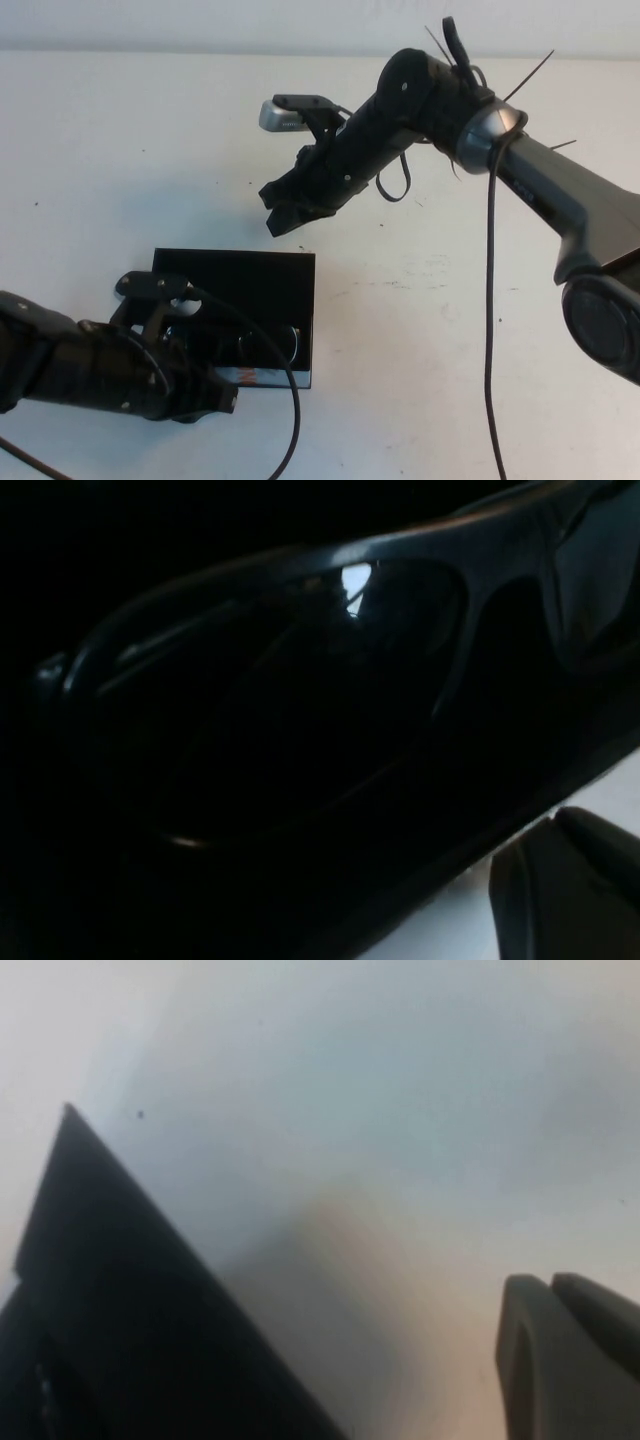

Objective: Return glasses to glasses case
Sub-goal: Close the glasses case

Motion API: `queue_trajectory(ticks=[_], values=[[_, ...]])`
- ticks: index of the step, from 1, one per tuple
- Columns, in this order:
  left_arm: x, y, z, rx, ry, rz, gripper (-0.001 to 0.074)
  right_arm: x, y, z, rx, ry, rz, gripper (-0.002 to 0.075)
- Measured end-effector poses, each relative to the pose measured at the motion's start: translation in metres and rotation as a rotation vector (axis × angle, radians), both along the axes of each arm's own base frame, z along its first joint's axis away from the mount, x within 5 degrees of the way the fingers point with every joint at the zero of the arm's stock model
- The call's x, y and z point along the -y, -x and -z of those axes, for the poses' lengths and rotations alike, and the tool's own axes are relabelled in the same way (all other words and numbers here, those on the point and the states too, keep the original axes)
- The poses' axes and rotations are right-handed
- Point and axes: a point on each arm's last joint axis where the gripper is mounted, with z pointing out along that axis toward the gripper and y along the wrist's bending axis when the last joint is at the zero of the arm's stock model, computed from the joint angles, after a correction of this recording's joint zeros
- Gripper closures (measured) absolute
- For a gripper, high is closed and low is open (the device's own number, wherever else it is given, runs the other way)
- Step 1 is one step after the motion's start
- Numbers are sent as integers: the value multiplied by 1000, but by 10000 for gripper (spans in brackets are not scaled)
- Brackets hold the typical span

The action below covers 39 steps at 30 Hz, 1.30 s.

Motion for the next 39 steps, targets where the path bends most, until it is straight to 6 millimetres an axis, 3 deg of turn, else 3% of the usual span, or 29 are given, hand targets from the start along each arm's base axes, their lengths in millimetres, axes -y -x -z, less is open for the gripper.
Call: queue_trajectory(ticks=[5,27,39], values=[[1,-1,5,-15,-1,2,739,-3,-2,18,-41,-9,7,737],[3,-3,6,-10,18,-2,739,-4,7,18,-129,-18,-48,737],[2,-3,6,-5,12,-5,739,-15,28,-23,-65,-14,-84,737]])
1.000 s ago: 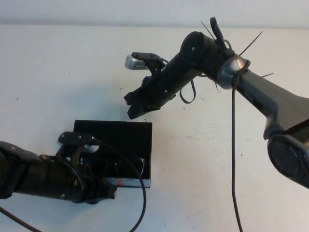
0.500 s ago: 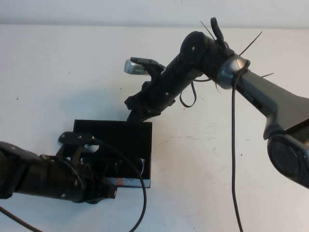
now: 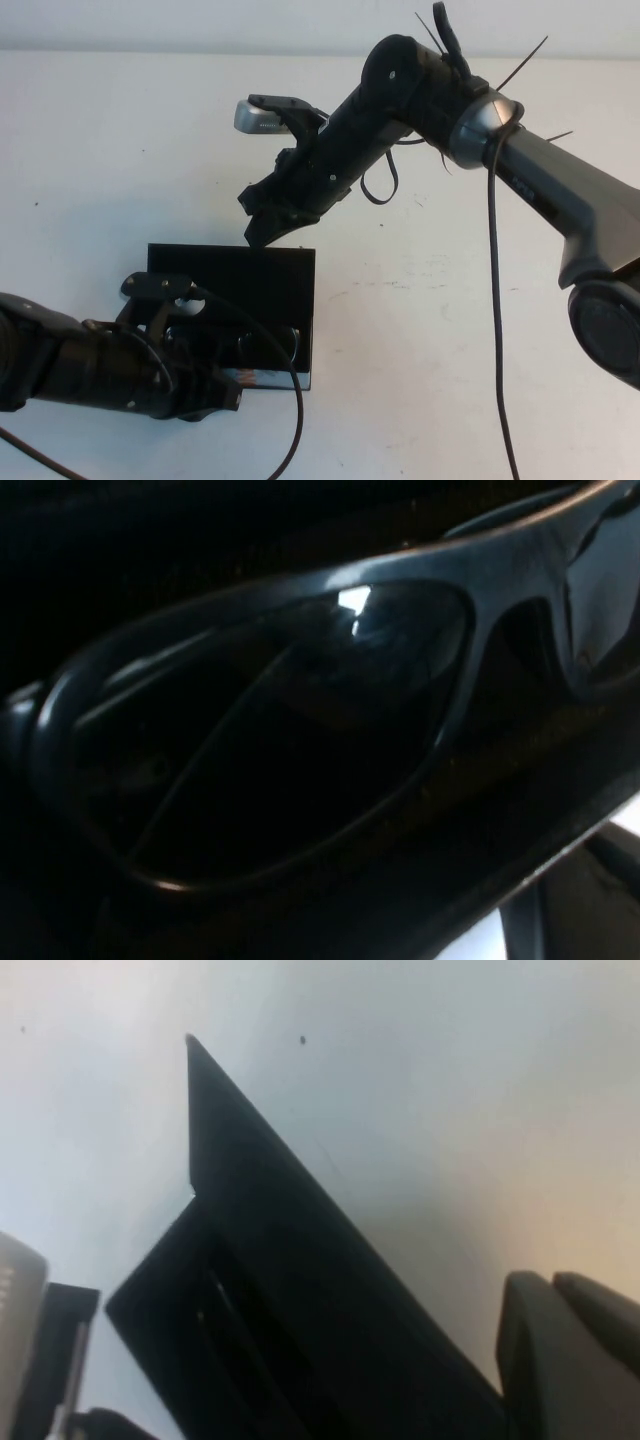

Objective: Return glasses to glasses case
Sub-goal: Close the glasses case

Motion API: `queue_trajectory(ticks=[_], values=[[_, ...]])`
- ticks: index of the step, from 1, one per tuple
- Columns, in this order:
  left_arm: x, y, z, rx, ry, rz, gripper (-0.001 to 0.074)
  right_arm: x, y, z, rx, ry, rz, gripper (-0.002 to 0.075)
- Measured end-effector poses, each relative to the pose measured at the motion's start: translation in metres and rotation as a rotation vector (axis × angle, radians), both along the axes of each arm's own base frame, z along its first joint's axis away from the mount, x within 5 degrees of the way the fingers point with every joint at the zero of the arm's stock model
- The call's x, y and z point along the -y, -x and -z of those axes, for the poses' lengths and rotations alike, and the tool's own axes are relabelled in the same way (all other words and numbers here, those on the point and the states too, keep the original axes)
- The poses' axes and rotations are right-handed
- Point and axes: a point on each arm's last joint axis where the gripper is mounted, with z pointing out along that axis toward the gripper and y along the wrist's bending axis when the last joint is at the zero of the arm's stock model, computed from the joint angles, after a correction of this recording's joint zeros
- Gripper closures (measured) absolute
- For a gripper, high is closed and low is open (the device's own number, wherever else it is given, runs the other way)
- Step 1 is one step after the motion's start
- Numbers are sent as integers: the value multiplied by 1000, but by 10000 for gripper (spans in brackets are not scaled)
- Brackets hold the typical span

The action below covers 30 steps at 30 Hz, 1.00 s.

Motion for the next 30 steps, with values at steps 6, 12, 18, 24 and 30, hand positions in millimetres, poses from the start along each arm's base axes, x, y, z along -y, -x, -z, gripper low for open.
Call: queue_trajectory(ticks=[6,12,18,24,30], values=[[0,0,0,0,0,0,739,2,-1,3,7,29,1,737],[0,0,0,1,-1,-1,739,0,5,5,-37,9,2,737],[0,0,0,2,-3,-2,739,4,19,-4,-59,18,-4,737],[-1,0,-3,16,-4,-1,739,3,47,-16,-73,38,-47,737],[-2,8,-27,51,23,18,739,-5,69,-2,-125,77,-96,737]])
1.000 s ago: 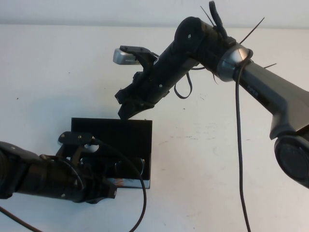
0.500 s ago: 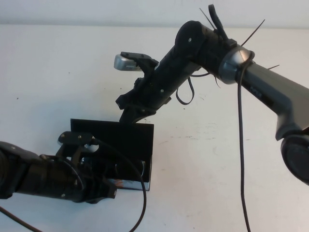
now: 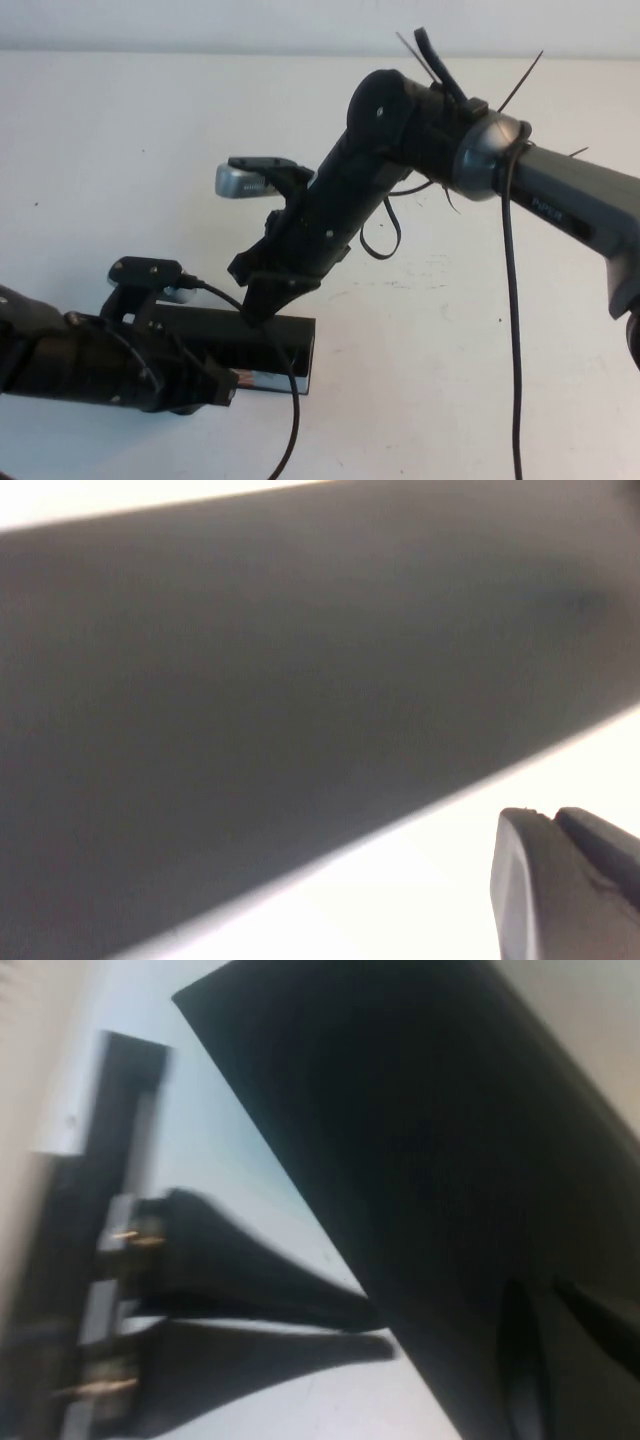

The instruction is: Return glasses to glasses case

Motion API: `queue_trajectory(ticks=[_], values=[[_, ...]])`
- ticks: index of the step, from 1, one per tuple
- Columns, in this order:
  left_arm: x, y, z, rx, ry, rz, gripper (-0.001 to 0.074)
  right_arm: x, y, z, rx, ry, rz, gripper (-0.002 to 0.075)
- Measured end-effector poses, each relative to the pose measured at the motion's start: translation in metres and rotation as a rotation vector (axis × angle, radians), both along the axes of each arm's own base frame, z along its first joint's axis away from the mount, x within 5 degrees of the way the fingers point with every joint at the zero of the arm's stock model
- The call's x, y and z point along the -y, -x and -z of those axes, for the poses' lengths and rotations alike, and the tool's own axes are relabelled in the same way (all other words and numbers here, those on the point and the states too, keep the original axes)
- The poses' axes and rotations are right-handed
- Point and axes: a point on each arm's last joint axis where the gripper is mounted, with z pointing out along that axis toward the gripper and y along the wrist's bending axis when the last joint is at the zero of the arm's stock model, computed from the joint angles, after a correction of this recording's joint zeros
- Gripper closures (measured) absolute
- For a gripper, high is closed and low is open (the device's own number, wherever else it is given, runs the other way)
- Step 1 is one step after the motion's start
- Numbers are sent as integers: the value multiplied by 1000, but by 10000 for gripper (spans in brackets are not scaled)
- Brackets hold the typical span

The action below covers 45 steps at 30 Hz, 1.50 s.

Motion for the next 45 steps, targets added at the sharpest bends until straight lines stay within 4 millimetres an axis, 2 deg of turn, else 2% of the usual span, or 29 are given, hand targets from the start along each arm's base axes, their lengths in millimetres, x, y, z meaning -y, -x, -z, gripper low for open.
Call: queue_trajectory(ticks=[9,19,26,29,35,38,41,45], values=[[-17,38,-47,-7,-76,46,739,1,6,15,-28,42,-13,737],[-36,82,-116,315,23,-12,739,-2,16,29,-47,93,-43,737],[-51,108,-144,560,41,-52,739,-1,17,26,-43,87,-42,737],[-60,118,-150,690,49,-110,739,2,19,10,2,83,-43,737],[-83,146,-142,946,113,-271,739,23,34,-57,142,75,9,737],[-90,161,-127,1011,137,-303,739,41,52,-89,195,85,58,737],[-95,171,-107,1048,131,-304,739,69,79,-118,249,97,127,737],[-98,178,-80,1075,101,-298,739,106,120,-143,334,53,220,737]])
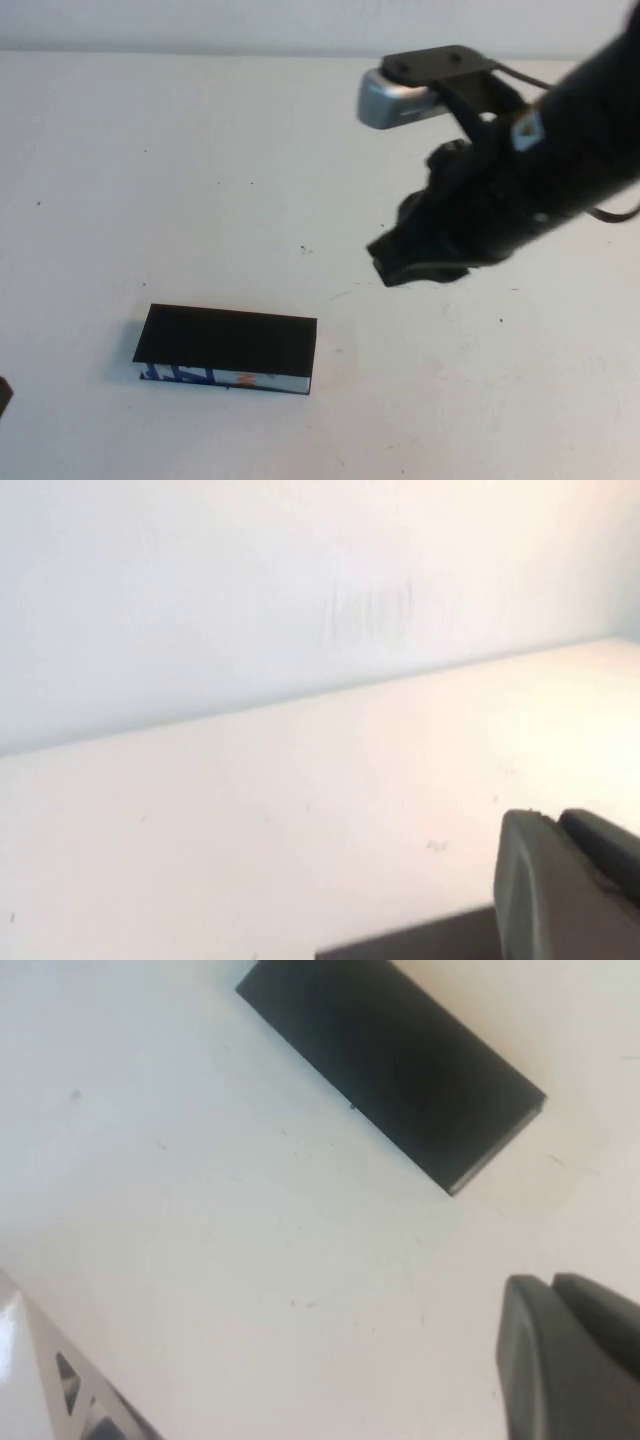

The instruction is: Return glasses to glasses case

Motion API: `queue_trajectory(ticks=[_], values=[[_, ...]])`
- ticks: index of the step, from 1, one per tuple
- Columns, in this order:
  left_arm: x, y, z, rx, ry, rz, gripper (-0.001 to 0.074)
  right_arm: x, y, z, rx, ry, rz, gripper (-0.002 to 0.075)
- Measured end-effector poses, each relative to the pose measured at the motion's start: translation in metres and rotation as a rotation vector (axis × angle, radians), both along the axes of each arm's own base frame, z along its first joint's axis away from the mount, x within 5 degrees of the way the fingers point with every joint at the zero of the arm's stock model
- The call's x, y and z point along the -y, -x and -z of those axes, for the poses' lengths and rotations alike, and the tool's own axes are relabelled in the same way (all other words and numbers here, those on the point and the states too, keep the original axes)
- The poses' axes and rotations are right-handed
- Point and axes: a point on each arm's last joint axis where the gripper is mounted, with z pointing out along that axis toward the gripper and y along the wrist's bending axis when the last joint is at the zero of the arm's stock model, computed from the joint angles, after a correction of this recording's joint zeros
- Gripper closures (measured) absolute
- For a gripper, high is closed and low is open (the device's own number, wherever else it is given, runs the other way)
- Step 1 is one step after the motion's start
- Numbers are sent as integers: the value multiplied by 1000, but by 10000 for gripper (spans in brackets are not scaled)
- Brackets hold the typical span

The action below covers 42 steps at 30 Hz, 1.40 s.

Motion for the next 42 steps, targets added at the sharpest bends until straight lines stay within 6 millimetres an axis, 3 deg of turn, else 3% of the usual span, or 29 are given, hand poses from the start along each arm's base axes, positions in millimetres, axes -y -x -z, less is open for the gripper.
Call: queue_trajectory(ticks=[4,8,17,22,28,37,42], values=[[-1,-3,26,-20,-9,-27,739,36,45,-8,73,-57,38,737],[-3,-8,48,-44,-17,-57,739,69,86,3,105,-82,49,737],[2,-5,59,-135,-57,-1,739,128,157,32,343,-308,146,737],[2,-4,60,-147,-62,6,739,149,181,55,450,-435,186,737],[2,-4,60,-147,-62,6,739,158,192,88,460,-444,193,737],[2,-4,60,-148,-63,7,739,161,173,129,639,-362,253,737],[2,-4,60,-148,-63,7,739,177,158,147,848,-347,510,737]])
